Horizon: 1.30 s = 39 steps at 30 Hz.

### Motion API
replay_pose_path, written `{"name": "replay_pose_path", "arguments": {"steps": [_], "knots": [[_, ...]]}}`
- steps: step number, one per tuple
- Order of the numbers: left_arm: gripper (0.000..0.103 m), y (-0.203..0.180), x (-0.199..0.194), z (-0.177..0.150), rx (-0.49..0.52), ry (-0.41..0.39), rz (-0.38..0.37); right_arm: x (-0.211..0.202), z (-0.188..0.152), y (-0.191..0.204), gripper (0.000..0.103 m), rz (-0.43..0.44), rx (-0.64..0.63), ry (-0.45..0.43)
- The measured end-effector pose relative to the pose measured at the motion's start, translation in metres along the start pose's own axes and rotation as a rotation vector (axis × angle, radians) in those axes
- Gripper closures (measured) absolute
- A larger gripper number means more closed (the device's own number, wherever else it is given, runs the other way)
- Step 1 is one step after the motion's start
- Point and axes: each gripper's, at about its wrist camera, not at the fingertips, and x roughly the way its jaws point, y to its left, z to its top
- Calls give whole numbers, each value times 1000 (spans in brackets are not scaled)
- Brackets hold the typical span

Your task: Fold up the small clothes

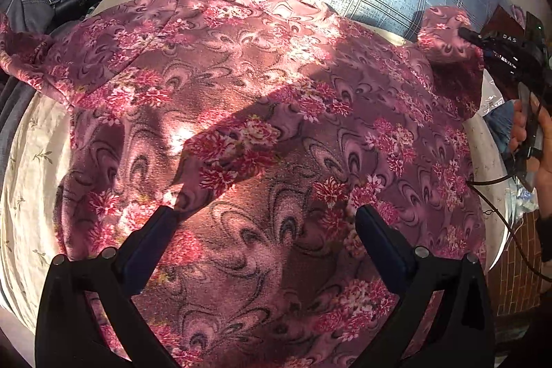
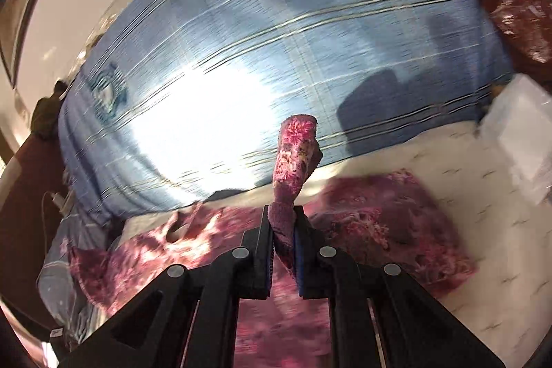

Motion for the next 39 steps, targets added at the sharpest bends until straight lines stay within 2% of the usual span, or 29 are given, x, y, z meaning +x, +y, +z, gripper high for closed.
{"name": "replay_pose_path", "arguments": {"steps": [5,13,18,20,23,25,26,27,31,34,39], "knots": [[0,22,-24,-3,-21,-60,-5,34,-23,80,94,85,-82,78],[0,84,-52,-7,-159,-104,-17,98,-77,207,93,147,-243,206],[0,107,-59,-15,-204,-125,13,133,-124,255,84,221,-282,384],[0,112,-60,-17,-219,-125,11,130,-134,262,79,227,-309,412],[0,111,-59,-17,-224,-120,1,106,-126,244,78,257,-271,392],[0,107,-54,-13,-222,-114,-16,79,-112,212,71,282,-191,351],[0,104,-51,-10,-223,-109,-25,67,-105,193,63,271,-145,332],[0,101,-50,-8,-224,-106,-37,57,-101,173,60,254,-102,317],[0,78,-30,17,-222,-90,-74,14,-98,77,60,194,109,259],[0,68,-9,39,-240,-74,-62,-19,-109,4,60,179,299,200],[0,70,26,70,-326,-17,-40,-23,-126,-62,59,175,513,186]]}}
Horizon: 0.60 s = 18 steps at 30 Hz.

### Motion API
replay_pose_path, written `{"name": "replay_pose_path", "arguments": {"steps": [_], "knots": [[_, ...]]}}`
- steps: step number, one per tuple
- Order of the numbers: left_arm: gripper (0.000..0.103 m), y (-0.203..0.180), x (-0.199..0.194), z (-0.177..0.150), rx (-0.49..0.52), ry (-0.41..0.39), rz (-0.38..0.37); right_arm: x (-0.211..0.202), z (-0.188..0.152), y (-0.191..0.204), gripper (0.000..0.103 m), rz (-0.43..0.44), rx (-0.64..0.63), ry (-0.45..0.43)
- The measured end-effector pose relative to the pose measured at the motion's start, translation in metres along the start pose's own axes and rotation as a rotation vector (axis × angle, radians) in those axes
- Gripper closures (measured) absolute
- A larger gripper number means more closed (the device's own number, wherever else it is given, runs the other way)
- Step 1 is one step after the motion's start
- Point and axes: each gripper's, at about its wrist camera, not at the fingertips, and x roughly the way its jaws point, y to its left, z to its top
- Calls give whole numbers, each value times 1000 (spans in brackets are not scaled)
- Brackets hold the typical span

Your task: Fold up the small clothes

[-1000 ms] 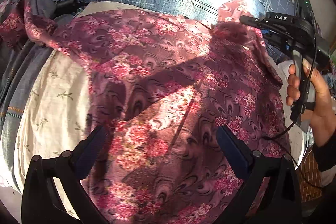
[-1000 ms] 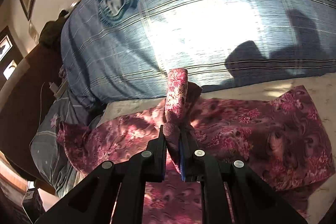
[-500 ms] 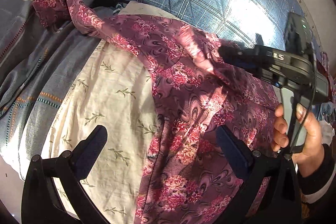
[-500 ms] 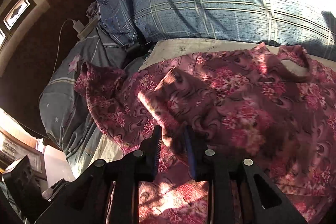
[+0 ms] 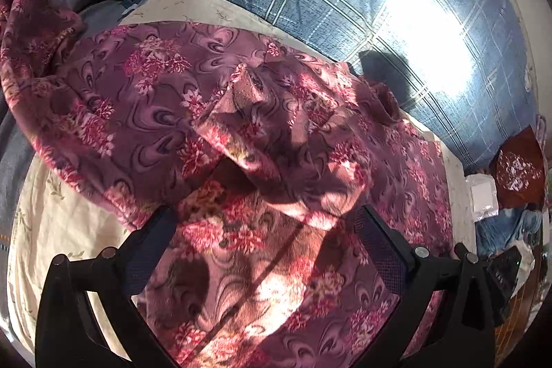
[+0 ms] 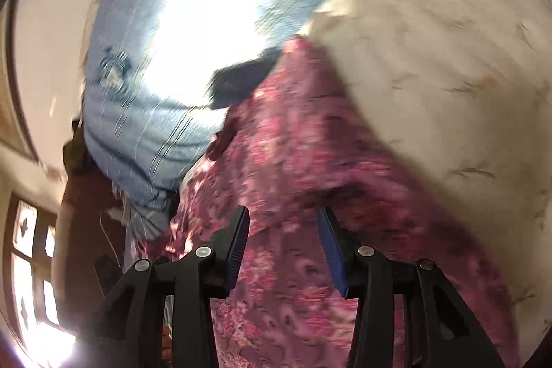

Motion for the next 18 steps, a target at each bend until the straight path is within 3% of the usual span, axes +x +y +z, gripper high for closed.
{"name": "replay_pose_path", "arguments": {"steps": [2,4,5,6,7,8,11,14,16,18], "knots": [[0,0,7,8,-42,-4,2,5,9,-11,59,58,56,-25],[9,2,9,15,-90,-23,3,10,20,-14,60,85,95,-68],[32,3,10,18,-105,-32,-6,13,24,-14,65,101,117,-83],[67,3,10,22,-116,-27,-14,17,27,-13,83,106,125,-83],[82,4,10,25,-130,-13,-30,18,31,-9,98,109,120,-80],[92,6,7,25,-150,-16,-46,14,33,-7,98,128,112,-103],[92,11,6,18,-147,-41,3,-2,38,-13,98,84,73,-164],[92,20,16,6,-160,-8,8,9,35,-37,100,79,137,-66],[92,23,4,0,-152,-27,-6,-2,31,-25,90,45,88,-63],[92,28,-14,-7,-164,-52,-36,-12,25,-12,88,37,36,-40]]}}
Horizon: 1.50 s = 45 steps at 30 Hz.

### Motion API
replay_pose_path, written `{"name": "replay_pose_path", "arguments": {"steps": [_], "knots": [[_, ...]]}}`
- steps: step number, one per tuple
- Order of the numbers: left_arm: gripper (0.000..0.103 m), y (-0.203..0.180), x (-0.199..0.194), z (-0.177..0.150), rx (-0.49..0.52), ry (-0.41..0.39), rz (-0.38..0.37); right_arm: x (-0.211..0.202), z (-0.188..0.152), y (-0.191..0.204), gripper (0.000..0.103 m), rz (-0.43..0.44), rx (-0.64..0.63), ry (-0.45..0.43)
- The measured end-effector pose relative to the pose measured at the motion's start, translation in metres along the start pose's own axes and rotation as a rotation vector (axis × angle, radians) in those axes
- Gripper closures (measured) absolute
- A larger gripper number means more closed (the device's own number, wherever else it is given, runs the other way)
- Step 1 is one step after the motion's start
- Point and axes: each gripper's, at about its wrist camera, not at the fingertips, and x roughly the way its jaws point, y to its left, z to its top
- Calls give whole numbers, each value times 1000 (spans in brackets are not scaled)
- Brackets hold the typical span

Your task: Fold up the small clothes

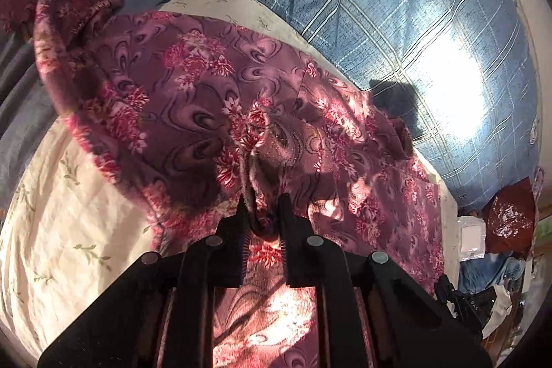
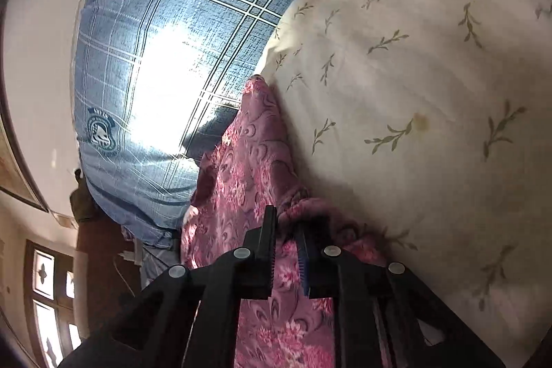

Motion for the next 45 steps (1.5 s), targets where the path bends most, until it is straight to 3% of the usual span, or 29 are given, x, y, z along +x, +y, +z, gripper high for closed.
{"name": "replay_pose_path", "arguments": {"steps": [4,5,6,8,14,16,17,18,22,26,30,34,38,41,45], "knots": [[91,-5,-39,-1,34,-90,-25,-17,-12,34,88,42,-126,-11],[85,-10,-43,1,46,-104,-36,-17,-11,44,86,41,-171,-27],[69,-17,-45,5,65,-109,-52,-14,-9,54,79,39,-217,-43],[48,-34,-40,13,94,-110,-44,-2,-4,68,71,16,-279,-70],[47,-67,18,13,209,-21,41,56,4,59,72,-89,-311,-82],[47,-59,51,5,198,56,82,73,-1,39,80,-134,-302,-61],[47,-59,53,1,226,13,76,70,-8,37,89,-130,-360,-133],[44,-64,49,-2,267,-26,85,69,-11,36,88,-128,-370,-135],[42,-74,51,-7,329,-16,140,67,-12,39,87,-144,-383,-134],[42,-66,25,10,296,-18,112,66,-12,39,87,-140,-381,-137],[36,-44,-16,50,291,-92,231,67,-12,40,87,-144,-384,-139],[31,5,-54,108,186,-137,372,66,-13,40,87,-139,-382,-142],[28,70,-81,156,20,-124,404,66,-13,39,87,-133,-379,-143],[28,120,-95,176,-166,-127,339,65,-13,38,87,-126,-374,-144],[28,166,-109,186,-383,-162,160,65,-13,37,87,-124,-374,-144]]}}
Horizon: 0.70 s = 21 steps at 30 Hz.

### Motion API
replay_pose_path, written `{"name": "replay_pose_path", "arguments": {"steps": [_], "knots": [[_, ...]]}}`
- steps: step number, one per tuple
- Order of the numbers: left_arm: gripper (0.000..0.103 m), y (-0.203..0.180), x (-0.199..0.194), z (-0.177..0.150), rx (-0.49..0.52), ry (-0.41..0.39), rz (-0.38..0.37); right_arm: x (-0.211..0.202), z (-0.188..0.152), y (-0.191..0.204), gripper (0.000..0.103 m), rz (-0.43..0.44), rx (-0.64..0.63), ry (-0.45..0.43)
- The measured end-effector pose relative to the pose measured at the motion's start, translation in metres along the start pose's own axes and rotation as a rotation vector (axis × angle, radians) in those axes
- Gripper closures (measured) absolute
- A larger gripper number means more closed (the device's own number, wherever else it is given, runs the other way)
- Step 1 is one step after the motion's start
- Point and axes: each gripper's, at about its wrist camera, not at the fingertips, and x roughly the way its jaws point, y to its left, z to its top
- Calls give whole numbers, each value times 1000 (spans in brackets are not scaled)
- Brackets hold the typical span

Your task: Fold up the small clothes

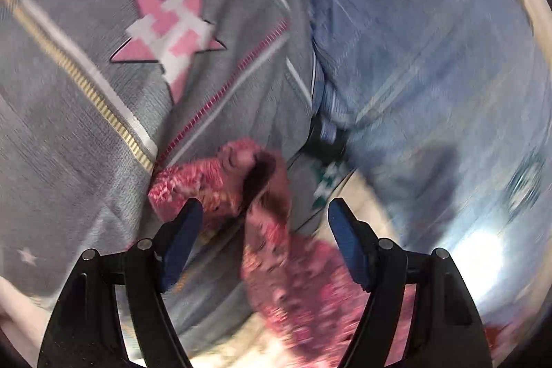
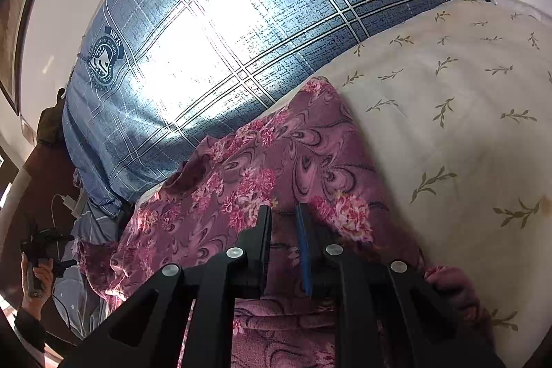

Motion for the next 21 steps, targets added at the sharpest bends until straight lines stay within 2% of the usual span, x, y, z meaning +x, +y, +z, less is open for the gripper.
{"name": "replay_pose_path", "arguments": {"steps": [2,5,9,10,11,12,13,15,21], "knots": [[28,3,9,7,-43,23,-20,0,0,0,87,0,0,0],[28,-4,31,12,-57,72,26,0,0,0,87,1,0,0],[28,-25,56,15,-51,69,149,0,0,0,87,3,0,-1],[32,-27,61,15,-47,63,184,0,0,0,87,5,1,-2],[65,-29,63,14,-43,56,219,0,0,0,87,7,2,-2],[101,-27,64,13,-41,55,217,0,0,-1,87,9,4,-2],[99,-22,64,12,-53,64,185,0,0,-1,87,12,4,-2],[100,-13,52,8,-78,28,165,0,0,-1,87,16,5,-3],[100,-32,-1,-20,109,-91,115,0,0,-2,87,19,7,-4]]}}
